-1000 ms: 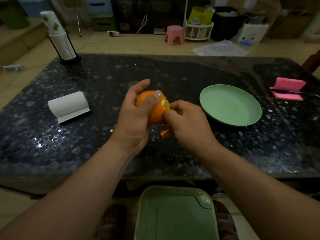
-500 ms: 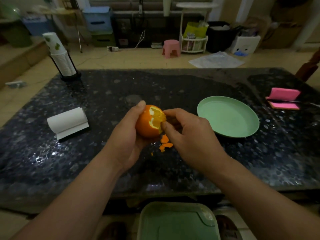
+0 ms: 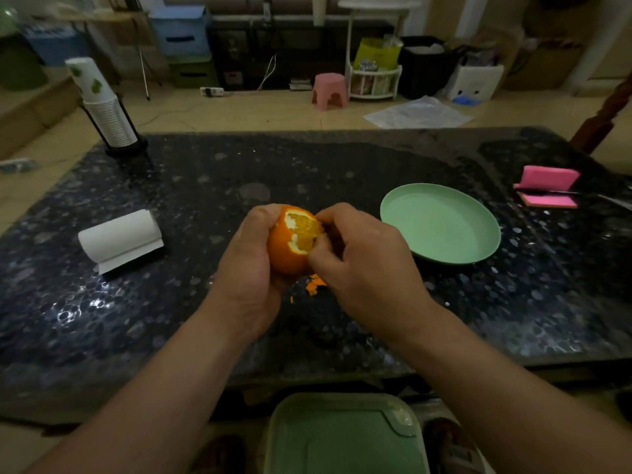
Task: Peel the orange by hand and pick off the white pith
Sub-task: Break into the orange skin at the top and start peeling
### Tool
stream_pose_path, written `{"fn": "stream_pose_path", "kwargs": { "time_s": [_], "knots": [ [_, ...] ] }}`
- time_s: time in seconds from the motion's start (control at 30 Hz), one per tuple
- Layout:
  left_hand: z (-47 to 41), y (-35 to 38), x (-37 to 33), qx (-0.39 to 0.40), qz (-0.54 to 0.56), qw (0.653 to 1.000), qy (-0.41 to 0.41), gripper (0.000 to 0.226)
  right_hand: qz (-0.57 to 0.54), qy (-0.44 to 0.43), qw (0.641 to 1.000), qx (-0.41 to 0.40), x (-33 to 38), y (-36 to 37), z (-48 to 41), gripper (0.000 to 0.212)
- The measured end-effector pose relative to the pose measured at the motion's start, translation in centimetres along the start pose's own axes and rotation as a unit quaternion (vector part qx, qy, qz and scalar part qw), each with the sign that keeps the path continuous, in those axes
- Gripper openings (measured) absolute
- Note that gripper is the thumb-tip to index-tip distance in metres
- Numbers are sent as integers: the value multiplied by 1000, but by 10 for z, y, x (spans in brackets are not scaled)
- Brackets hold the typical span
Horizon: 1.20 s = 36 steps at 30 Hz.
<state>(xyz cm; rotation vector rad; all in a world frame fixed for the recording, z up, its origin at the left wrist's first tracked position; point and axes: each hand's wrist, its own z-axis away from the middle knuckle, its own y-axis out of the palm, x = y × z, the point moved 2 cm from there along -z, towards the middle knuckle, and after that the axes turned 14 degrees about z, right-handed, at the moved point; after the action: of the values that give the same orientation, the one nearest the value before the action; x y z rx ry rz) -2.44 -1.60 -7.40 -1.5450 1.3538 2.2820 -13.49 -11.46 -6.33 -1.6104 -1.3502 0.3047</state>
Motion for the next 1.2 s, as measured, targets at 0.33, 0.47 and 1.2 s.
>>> {"fn": "stream_pose_path", "kwargs": {
  "time_s": [0.33, 0.47, 1.2],
  "knots": [
    [5, 3, 5, -11, 18, 999, 28, 25, -104, 48, 993, -15, -1, 5, 1, 16],
    [2, 1, 5, -18, 26, 999, 11, 28, -148, 88, 985, 17, -4, 12, 2, 18],
    [-3, -8, 9, 44, -142, 988, 49, 32, 23, 9, 960, 279, -18, -7, -7, 22]
  ]
}}
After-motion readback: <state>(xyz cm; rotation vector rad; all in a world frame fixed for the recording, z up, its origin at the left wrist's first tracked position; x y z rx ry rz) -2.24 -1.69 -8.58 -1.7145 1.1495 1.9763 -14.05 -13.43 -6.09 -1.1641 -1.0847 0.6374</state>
